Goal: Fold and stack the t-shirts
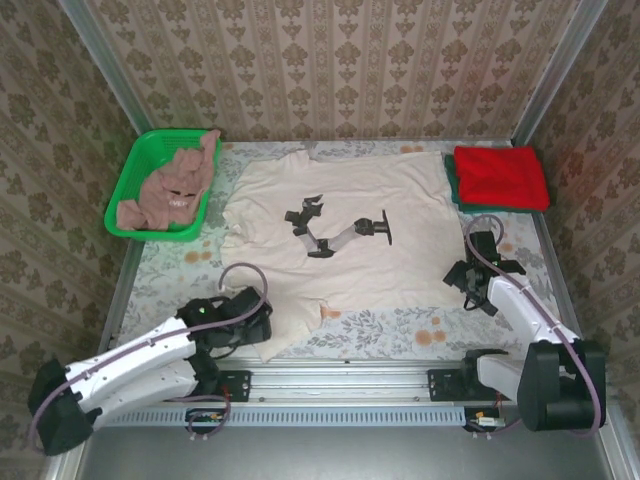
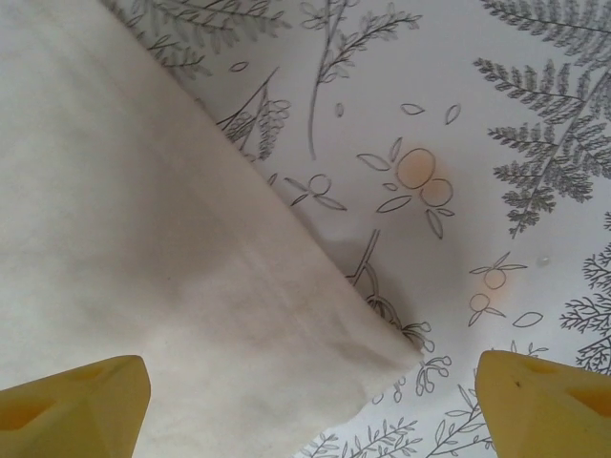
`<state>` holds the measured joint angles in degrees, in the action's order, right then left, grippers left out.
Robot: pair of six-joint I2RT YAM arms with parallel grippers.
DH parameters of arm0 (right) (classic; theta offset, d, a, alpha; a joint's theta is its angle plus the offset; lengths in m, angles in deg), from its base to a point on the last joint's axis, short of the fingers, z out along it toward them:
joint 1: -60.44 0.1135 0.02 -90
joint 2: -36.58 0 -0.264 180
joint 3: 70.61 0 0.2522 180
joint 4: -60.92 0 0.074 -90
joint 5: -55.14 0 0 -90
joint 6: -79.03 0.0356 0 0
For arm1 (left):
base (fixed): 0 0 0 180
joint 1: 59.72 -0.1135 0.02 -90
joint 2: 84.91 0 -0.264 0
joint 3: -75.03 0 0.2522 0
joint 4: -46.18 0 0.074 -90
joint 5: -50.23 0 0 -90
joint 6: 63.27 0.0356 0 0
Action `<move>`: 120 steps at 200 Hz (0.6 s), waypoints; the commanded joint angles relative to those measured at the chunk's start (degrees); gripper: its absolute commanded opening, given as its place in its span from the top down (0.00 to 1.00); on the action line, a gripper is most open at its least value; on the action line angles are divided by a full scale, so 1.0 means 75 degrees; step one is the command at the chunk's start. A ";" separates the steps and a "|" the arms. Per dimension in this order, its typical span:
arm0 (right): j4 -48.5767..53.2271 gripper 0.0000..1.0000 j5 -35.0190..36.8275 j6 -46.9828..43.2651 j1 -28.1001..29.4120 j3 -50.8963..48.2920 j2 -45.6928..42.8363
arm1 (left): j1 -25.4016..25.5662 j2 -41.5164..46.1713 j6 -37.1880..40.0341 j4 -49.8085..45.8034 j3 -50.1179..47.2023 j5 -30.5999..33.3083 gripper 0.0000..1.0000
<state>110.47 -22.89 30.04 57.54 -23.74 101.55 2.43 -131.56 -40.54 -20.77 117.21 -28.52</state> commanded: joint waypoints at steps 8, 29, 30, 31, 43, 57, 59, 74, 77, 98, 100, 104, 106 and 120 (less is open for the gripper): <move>-0.0319 0.12 0.0050 0.0246 -0.0282 -0.0217 -0.0158 | 0.1284 -0.0700 -0.1844 0.0050 -0.0192 0.0028 0.39; -0.0643 0.17 -0.0722 0.0109 -0.0629 -0.0446 -0.0140 | 0.1568 -0.1658 -0.1749 0.0687 -0.0135 -0.0300 0.39; -0.0639 0.17 -0.0743 0.0104 -0.0637 -0.0449 -0.0136 | 0.1568 -0.1697 -0.1740 0.0714 -0.0123 -0.0314 0.39; -0.0743 0.17 -0.0765 0.0095 -0.0653 -0.0457 -0.0122 | 0.1569 -0.1729 -0.1723 0.0756 -0.0122 -0.0327 0.39; -0.0870 0.19 -0.0922 0.0033 -0.0754 -0.0443 -0.0001 | 0.1578 -0.2081 -0.1573 0.1030 -0.0049 -0.0447 0.40; -0.0881 0.21 -0.1106 -0.0082 -0.0808 -0.0429 0.0098 | 0.1602 -0.2181 -0.1453 0.1236 0.0024 -0.0480 0.44; -0.0881 0.21 -0.1151 -0.0085 -0.0806 -0.0429 0.0102 | 0.1604 -0.2182 -0.1442 0.1251 0.0029 -0.0480 0.44; -0.0990 0.25 -0.1348 -0.0101 -0.0820 -0.0490 0.0115 | 0.1635 -0.2171 -0.1403 0.1382 0.0010 -0.0525 0.47; -0.1022 0.25 -0.1389 -0.0101 -0.0821 -0.0504 0.0115 | 0.1649 -0.2164 -0.1408 0.1374 0.0001 -0.0538 0.48; -0.1260 0.30 -0.1604 -0.0101 -0.0814 -0.0593 0.0168 | 0.1740 -0.2107 -0.1570 0.1324 -0.0178 -0.0557 0.51; -0.1266 0.30 -0.1609 -0.0098 -0.0816 -0.0584 0.0184 | 0.1743 -0.2096 -0.1576 0.1352 -0.0212 -0.0569 0.52; -0.1268 0.30 -0.1598 -0.0104 -0.0816 -0.0588 0.0211 | 0.1753 -0.2080 -0.1591 0.1400 -0.0283 -0.0608 0.53; -0.1259 0.31 -0.1596 -0.0108 -0.0820 -0.0586 0.0227 | 0.1749 -0.2071 -0.1602 0.1430 -0.0318 -0.0615 0.54; -0.1227 0.32 -0.1555 -0.0148 -0.0815 -0.0558 0.0335 | 0.1756 -0.1988 -0.1660 0.1491 -0.0503 -0.0629 0.63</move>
<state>102.27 -32.77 29.52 51.68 -27.24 102.77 14.97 -147.62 -51.29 -10.13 116.01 -32.28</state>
